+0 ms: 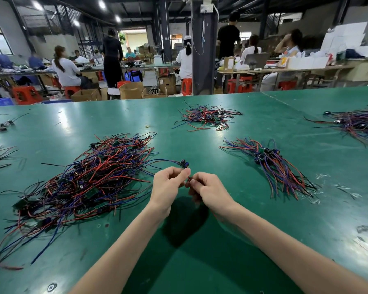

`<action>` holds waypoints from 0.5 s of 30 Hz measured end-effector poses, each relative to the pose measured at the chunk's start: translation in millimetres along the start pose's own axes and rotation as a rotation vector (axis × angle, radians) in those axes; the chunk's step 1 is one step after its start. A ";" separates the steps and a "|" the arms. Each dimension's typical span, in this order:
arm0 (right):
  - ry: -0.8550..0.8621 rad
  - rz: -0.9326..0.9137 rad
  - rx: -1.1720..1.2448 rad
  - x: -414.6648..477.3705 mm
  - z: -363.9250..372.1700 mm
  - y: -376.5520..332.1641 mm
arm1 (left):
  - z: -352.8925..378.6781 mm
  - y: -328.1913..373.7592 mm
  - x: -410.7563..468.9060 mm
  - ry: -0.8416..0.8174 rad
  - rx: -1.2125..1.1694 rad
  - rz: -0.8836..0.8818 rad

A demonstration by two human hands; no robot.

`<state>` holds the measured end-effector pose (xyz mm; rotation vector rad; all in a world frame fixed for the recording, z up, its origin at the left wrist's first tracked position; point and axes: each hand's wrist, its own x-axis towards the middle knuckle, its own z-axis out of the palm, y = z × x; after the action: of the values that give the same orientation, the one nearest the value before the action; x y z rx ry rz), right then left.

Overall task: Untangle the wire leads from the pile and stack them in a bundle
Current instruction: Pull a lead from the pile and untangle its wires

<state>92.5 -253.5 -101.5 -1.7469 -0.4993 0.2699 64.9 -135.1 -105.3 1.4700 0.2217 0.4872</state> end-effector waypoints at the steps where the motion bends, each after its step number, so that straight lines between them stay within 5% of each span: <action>1: 0.011 -0.006 0.025 -0.5 0.5 -1.1 | -0.2 0.6 0.4 -0.009 -0.036 -0.018; 9: 0.057 -0.163 0.019 -6.3 1.5 -4.8 | 0.3 6.3 0.2 -0.064 -0.298 -0.227; 15: 0.029 -0.062 -0.050 -2.1 -2.0 -6.0 | 1.9 3.3 -1.4 -0.002 -0.226 -0.128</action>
<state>90.4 -255.3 -95.5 -1.7782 -0.5422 0.1894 64.0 -137.3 -102.1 1.2278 0.2497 0.3934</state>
